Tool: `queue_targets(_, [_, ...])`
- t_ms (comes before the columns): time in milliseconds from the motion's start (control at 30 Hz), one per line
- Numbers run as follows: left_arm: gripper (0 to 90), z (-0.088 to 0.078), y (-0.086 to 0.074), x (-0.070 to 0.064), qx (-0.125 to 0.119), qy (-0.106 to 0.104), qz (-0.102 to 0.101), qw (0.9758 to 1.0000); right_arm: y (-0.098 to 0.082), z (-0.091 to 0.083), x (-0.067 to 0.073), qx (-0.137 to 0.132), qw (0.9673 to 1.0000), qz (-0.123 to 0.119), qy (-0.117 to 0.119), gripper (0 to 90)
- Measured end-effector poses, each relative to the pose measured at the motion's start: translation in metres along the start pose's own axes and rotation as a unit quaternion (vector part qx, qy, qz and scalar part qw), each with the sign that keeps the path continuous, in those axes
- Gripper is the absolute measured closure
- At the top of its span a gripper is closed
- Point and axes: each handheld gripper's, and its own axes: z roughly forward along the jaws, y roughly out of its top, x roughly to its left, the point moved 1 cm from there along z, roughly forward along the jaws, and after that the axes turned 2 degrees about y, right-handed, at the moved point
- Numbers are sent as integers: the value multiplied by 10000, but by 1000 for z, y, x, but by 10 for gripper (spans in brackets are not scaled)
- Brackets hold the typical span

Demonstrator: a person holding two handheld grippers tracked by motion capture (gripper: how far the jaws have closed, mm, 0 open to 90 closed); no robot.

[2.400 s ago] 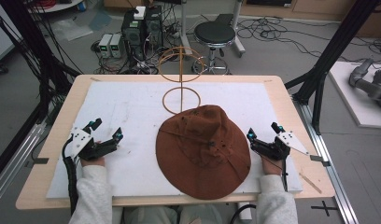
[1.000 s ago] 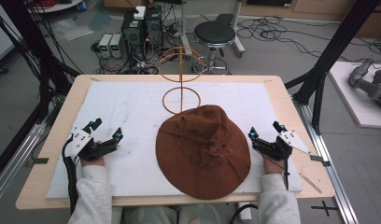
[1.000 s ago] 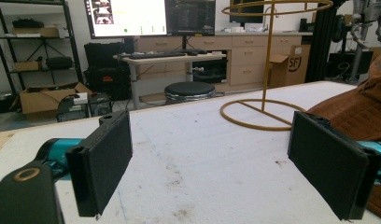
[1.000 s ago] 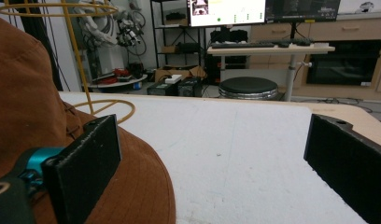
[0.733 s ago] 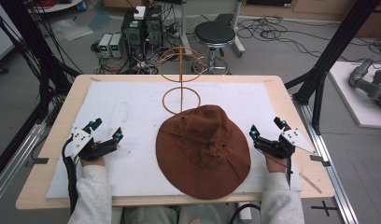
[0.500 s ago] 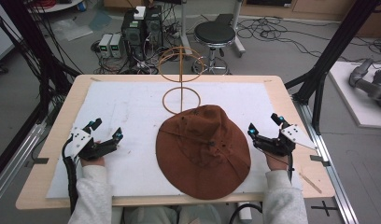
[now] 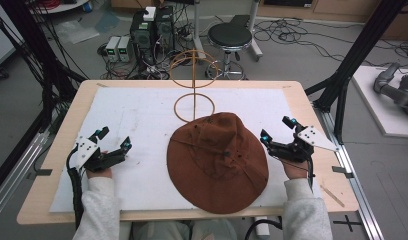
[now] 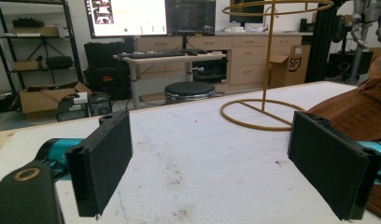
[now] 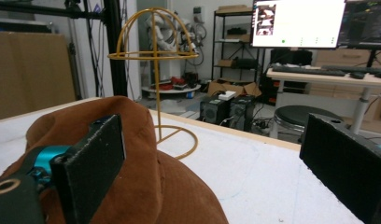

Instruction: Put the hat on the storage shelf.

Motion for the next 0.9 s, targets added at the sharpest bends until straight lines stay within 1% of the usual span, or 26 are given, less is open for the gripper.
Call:
queue_targets(100, [143,0,0,0,10,-6,2,10000,4,2,3,56,9998,-83,171,127])
queue_targets(233, [143,0,0,0,8,-2,-4,10000,7,7,6,173,9990,-179,375,128])
queue_targets(300, [143,0,0,0,10,-6,1,10000,8,10,8,261,9982,-180,501,128])
queue_targets(433, [143,0,0,0,8,-1,-5,10000,11,15,14,381,9966,-274,676,136])
queue_targets(467, [143,0,0,0,8,-2,-5,10000,13,17,15,397,9961,-346,704,136])
queue_targets(500, [143,0,0,0,9,-1,-6,10000,13,18,17,453,9957,-315,742,137])
queue_targets(733, [143,0,0,0,7,-2,-7,10000,19,27,24,574,9930,-383,962,148])
queue_targets(833, [143,0,0,0,6,-1,-8,10000,21,30,29,625,9918,-400,1044,153])
queue_targets(867, [143,0,0,0,4,2,-8,10000,21,32,31,667,9908,-396,1107,153])
queue_targets(900, [143,0,0,0,3,2,-8,10000,21,33,33,708,9903,-359,1139,153])
